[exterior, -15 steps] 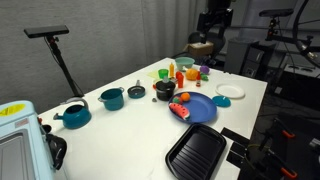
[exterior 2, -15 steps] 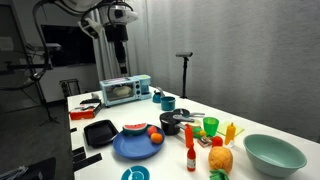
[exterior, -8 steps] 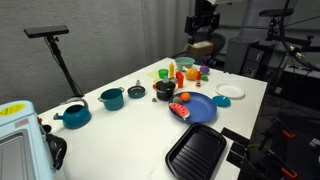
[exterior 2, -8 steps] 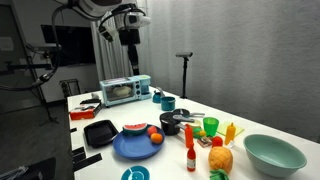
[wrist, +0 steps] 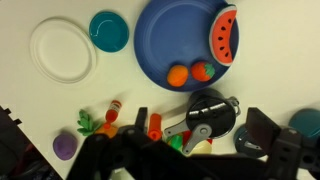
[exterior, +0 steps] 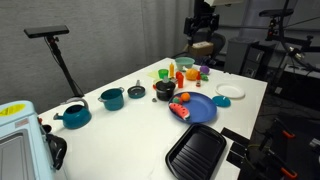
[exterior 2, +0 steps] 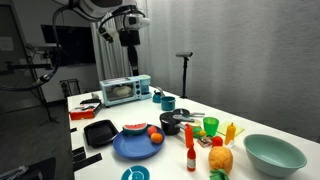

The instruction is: Uncover the small black pot

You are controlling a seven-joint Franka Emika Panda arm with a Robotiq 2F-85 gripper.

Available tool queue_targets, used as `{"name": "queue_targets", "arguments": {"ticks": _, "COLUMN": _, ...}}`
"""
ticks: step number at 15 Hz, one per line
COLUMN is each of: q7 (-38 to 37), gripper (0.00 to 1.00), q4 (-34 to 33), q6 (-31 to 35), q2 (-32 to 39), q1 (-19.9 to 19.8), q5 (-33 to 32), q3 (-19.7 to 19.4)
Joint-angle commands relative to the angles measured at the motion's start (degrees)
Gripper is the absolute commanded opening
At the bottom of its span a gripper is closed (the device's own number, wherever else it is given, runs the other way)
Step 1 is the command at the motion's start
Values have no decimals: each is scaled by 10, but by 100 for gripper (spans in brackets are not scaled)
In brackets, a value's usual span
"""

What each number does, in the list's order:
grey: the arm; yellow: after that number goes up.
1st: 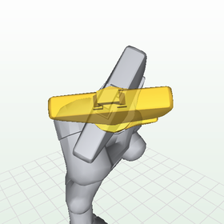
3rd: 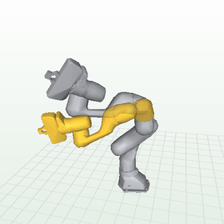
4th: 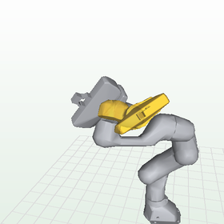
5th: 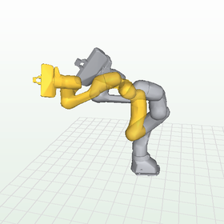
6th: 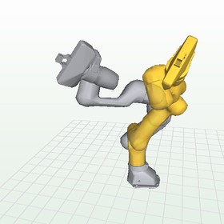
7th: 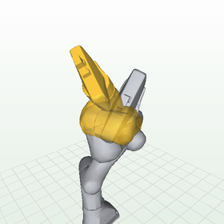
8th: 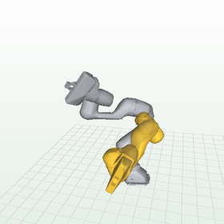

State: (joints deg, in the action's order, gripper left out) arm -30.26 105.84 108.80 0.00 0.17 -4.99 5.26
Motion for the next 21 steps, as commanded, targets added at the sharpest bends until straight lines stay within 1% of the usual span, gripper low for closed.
{"name": "queue_targets", "arguments": {"ticks": 1, "q7": -65, "gripper": 100, "q4": -39, "q6": -10, "q2": 42, "q1": 14, "q5": -1, "q3": -7}}
{"name": "queue_targets", "arguments": {"ticks": 3, "q7": -119, "gripper": 100, "q4": -62, "q6": -14, "q2": 70, "q1": 14, "q5": 4, "q3": -14}}
{"name": "queue_targets", "arguments": {"ticks": 5, "q7": -156, "gripper": 100, "q4": -91, "q6": -19, "q2": 103, "q1": 15, "q5": 6, "q3": -21}}
{"name": "queue_targets", "arguments": {"ticks": 9, "q7": -200, "gripper": 100, "q4": -160, "q6": -6, "q2": 175, "q1": 19, "q5": 5, "q3": -38}}
{"name": "queue_targets", "arguments": {"ticks": 15, "q7": -256, "gripper": 100, "q4": -270, "q6": 25, "q2": 293, "q1": 24, "q5": 24, "q3": -63}}
{"name": "queue_targets", "arguments": {"ticks": 19, "q7": -290, "gripper": 100, "q4": -339, "q6": 64, "q2": 358, "q1": 35, "q5": 8, "q3": -84}}
{"name": "queue_targets", "arguments": {"ticks": 21, "q7": -319, "gripper": 100, "q4": -371, "q6": 71, "q2": 386, "q1": 41, "q5": 4, "q3": -98}}
